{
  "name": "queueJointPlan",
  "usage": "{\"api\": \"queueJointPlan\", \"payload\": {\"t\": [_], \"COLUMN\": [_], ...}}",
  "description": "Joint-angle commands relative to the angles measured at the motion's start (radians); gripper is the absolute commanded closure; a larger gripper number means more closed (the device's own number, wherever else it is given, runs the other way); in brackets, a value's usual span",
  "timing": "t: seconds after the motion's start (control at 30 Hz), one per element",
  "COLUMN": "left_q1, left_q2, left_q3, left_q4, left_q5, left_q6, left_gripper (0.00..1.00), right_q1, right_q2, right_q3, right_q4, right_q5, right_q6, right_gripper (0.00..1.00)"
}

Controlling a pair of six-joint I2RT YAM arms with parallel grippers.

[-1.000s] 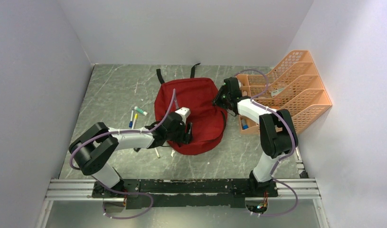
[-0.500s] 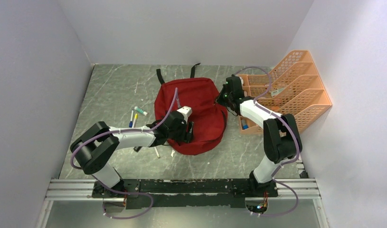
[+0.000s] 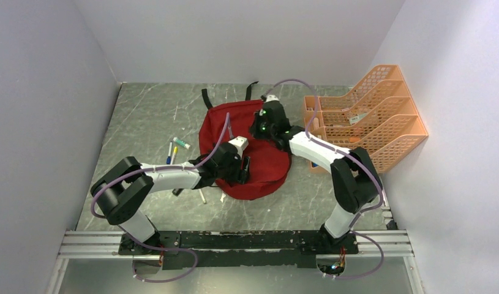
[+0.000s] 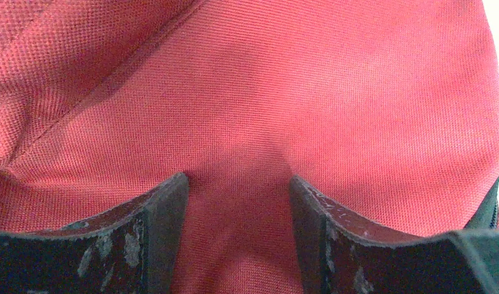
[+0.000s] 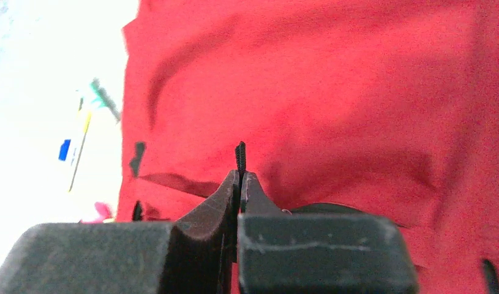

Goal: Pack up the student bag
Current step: Unzip the student bag at the center of the board.

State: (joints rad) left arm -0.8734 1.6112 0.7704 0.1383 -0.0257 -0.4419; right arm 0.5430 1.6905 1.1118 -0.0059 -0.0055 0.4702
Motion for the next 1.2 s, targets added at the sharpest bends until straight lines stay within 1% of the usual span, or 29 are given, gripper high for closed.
{"api": "queueJointPlan", "payload": {"t": [0.0,0.17,0.33,0.43,0.53,0.63,0.77,0.9,0.97,1.0,1.07,1.1,1.17], "left_q1": [-0.010,-0.010,-0.010,-0.009,-0.009,-0.010,-0.008,-0.006,-0.005,-0.006,-0.004,-0.004,-0.002], "left_q2": [-0.023,-0.045,-0.101,-0.176,-0.294,-0.418,-0.602,-0.725,-0.751,-0.754,-0.745,-0.736,-0.713], "left_q3": [-0.018,-0.038,-0.098,-0.161,-0.223,-0.250,-0.280,-0.272,-0.257,-0.246,-0.215,-0.200,-0.172], "left_q4": [0.041,0.054,0.111,0.151,0.195,0.144,0.028,-0.160,-0.237,-0.269,-0.320,-0.339,-0.373], "left_q5": [-0.019,-0.026,-0.024,-0.023,-0.042,-0.117,-0.309,-0.510,-0.571,-0.595,-0.626,-0.635,-0.645], "left_q6": [-0.010,-0.015,-0.035,-0.053,-0.061,-0.071,-0.114,-0.212,-0.233,-0.236,-0.243,-0.244,-0.246], "left_gripper": [0.34,0.35,0.35,0.35,0.37,0.37,0.38,0.42,0.40,0.36,0.19,0.14,0.07], "right_q1": [0.079,0.138,0.163,0.174,0.183,0.190,0.202,0.219,0.229,0.232,0.240,0.244,0.247], "right_q2": [0.039,0.087,0.154,0.198,0.232,0.263,0.298,0.326,0.341,0.348,0.361,0.364,0.362], "right_q3": [0.057,0.084,0.129,0.162,0.181,0.199,0.229,0.270,0.286,0.296,0.308,0.312,0.315], "right_q4": [0.068,0.107,0.137,0.145,0.161,0.173,0.157,0.136,0.132,0.129,0.122,0.119,0.117], "right_q5": [-0.053,-0.110,-0.167,-0.192,-0.217,-0.233,-0.220,-0.221,-0.226,-0.229,-0.233,-0.232,-0.225], "right_q6": [0.002,0.026,0.070,0.088,0.102,0.111,0.104,0.088,0.085,0.085,0.079,0.076,0.060], "right_gripper": [1.00,1.00,1.00,1.00,1.00,1.00,1.00,1.00,1.00,1.00,1.00,1.00,1.00]}}
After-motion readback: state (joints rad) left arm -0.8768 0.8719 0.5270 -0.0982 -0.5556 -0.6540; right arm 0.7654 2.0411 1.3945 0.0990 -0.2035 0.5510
